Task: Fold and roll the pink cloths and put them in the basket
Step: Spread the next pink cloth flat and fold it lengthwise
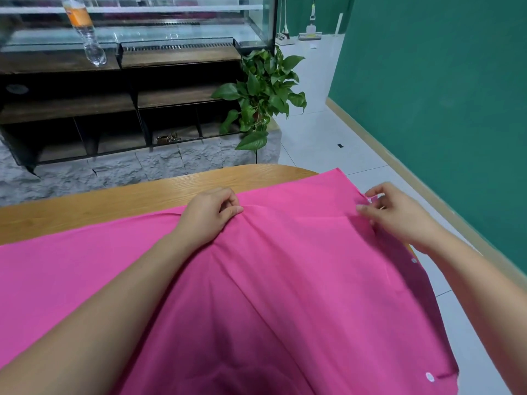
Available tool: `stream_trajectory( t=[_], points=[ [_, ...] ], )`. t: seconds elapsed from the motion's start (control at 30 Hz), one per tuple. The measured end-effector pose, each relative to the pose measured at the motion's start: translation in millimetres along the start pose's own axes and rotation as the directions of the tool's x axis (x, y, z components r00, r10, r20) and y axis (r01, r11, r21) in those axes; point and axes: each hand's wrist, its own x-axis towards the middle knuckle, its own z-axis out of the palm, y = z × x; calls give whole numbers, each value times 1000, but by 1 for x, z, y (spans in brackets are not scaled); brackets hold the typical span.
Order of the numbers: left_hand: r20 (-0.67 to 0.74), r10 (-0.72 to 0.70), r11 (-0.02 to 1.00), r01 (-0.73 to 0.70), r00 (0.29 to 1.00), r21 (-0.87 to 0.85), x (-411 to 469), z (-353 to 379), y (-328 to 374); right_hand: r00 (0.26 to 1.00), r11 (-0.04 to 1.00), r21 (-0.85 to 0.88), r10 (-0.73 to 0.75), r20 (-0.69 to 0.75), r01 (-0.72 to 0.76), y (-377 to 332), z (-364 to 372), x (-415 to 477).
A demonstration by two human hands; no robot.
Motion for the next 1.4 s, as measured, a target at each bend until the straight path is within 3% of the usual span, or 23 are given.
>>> stream_trajectory(
  t=[0.1, 0.2, 0.27, 0.37, 0.47, 0.57, 0.8, 0.97, 1.17, 1.4],
  points=[
    [12, 0, 1000, 0, 1000, -4, 0, -1, -3, 990, 987, 120, 91, 109, -104, 11, -1, -7],
    [17, 12, 1000, -12, 1000, -3, 2, 0, -1, 978, 991, 22, 126, 165, -132, 14, -4, -13],
    [13, 10, 1000, -10, 1000, -2, 3, 1, 1, 981, 994, -75, 87, 175, -74, 15, -1, -13],
    [9, -6, 1000, 6, 1000, -4, 4, 2, 1, 993, 988, -154, 19, 116, -1, 15, 0, -7],
    [8, -16, 1000, 16, 1000, 7, 6, 2, 2, 996, 996, 46, 81, 23, -82, 12, -4, 10],
    [23, -38, 999, 37, 999, 27, 12, -1, 0, 987, 982, 136, 139, -75, -128, 6, -5, 39],
    [11, -57, 998, 57, 998, 40, 15, -7, -14, 972, 981, 65, 192, -136, -185, -15, 20, 107],
    [-7, -44, 997, 44, 999, 64, 14, -8, -23, 973, 980, -161, 77, -219, -114, -9, 46, 116],
    [-83, -35, 995, 42, 996, 88, 20, -5, -25, 936, 953, -302, -103, -336, -3, 5, 56, 110],
    [-93, -63, 996, 69, 994, 64, 16, -7, -32, 897, 951, -293, -210, -389, 96, -9, 59, 128]
  ],
)
